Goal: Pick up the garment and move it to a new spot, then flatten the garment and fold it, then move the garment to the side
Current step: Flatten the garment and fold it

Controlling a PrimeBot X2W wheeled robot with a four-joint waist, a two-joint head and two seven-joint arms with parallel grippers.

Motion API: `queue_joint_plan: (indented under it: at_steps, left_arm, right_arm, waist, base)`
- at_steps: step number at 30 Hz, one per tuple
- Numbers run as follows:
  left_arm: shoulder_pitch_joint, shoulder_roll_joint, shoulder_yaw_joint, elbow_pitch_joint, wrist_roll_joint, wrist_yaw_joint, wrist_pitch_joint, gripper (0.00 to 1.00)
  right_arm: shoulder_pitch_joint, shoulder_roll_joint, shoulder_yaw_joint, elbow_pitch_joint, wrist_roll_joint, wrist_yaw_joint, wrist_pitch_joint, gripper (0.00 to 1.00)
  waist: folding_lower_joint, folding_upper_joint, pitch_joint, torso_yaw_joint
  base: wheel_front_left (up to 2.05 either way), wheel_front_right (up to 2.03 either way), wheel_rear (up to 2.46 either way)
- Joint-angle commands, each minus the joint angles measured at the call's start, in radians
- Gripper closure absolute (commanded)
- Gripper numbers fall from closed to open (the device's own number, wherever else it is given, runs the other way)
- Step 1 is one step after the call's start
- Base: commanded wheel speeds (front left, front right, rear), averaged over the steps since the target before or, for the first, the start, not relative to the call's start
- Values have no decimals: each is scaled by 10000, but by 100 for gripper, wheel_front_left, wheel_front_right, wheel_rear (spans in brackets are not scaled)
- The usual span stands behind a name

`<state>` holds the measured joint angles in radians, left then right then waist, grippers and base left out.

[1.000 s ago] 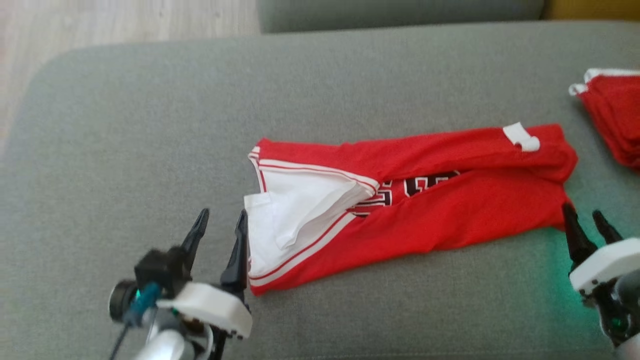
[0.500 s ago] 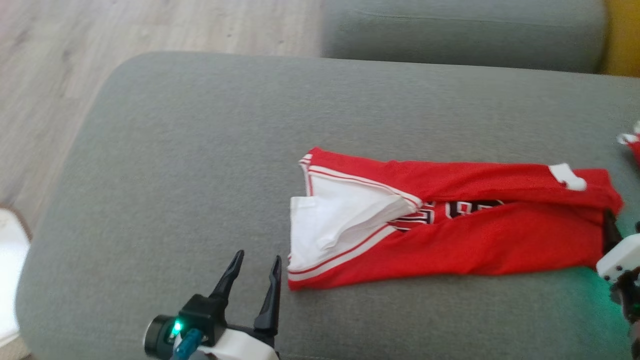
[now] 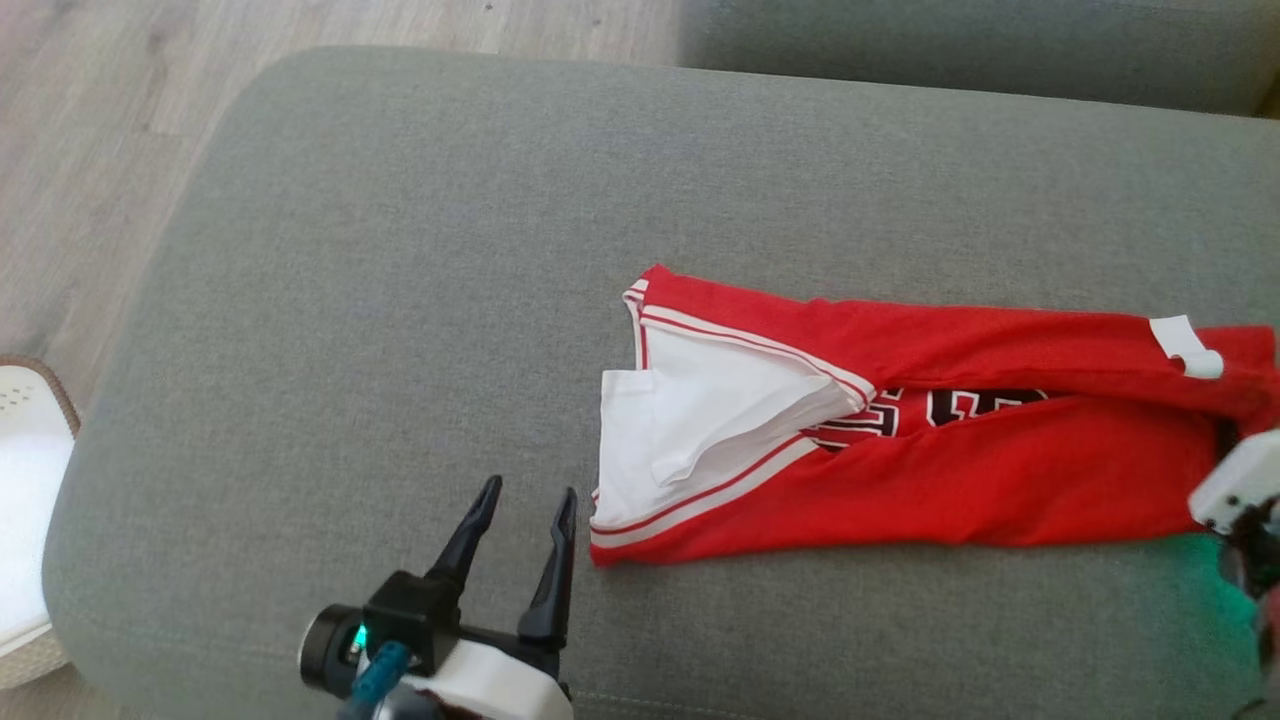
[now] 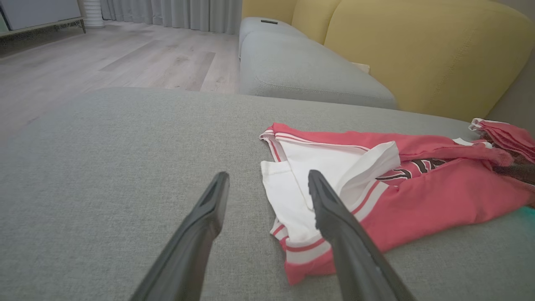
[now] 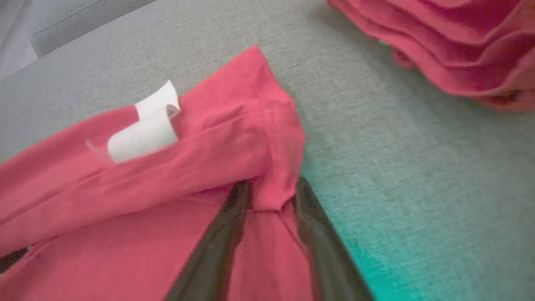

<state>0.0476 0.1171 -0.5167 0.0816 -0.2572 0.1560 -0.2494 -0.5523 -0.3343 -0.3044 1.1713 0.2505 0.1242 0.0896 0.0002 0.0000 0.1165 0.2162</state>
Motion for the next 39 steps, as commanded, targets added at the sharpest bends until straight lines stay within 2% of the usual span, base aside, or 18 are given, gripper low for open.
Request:
queue_joint_plan:
  at_steps: [1,4,12,18,21,29,30,33,39]
  left_arm:
    - [-411,-96,464,-245,114,-115,-124,0]
    - [-380,-168,635,-201,222,-237,-124,0]
    - [-127,-288,1000,-97,430,-467,-124,0]
    - [-25,-378,1185,-61,516,-629,-124,0]
    - [-27,-427,1266,2,576,-743,-124,0]
    - [40,-482,1390,204,675,-951,-124,0]
    - [40,-482,1390,204,675,-951,-124,0]
    - [90,-494,1417,243,706,-1031,-124,0]
    - [227,-530,1436,306,714,-1175,-124,0]
  right_arm:
    - [-196,76,245,-47,-25,65,172,100]
    - [-250,208,360,0,192,65,345,100]
    - [14,-76,878,-911,904,65,-438,100]
    - [396,-789,1297,-1876,1581,65,-554,100]
    - [669,-922,1607,-2627,2027,65,-632,100]
    - [1415,-603,2727,-5218,2915,65,-605,100]
    - [1415,-603,2727,-5218,2915,65,-605,100]
    - [1789,-433,3140,-6415,3107,65,-339,100]
    - [2450,387,3889,-8482,3095,65,607,100]
  waist:
    - [-2,0,-8,-61]
    - [-2,0,-86,-149]
    - [-2,0,-378,-575]
    - [-2,0,-472,-1031]
    - [-2,0,-531,-1246]
    - [-2,0,-830,-1352]
    - [-2,0,-830,-1352]
    - [-2,0,-965,-1243]
    - [-2,0,-1165,-849]
  base:
    - [0,0,0]
    - [0,0,0]
    - [0,0,0]
    - [0,0,0]
    - [0,0,0]
    - [0,0,0]
    - [0,0,0]
    - [0,0,0]
    - [0,0,0]
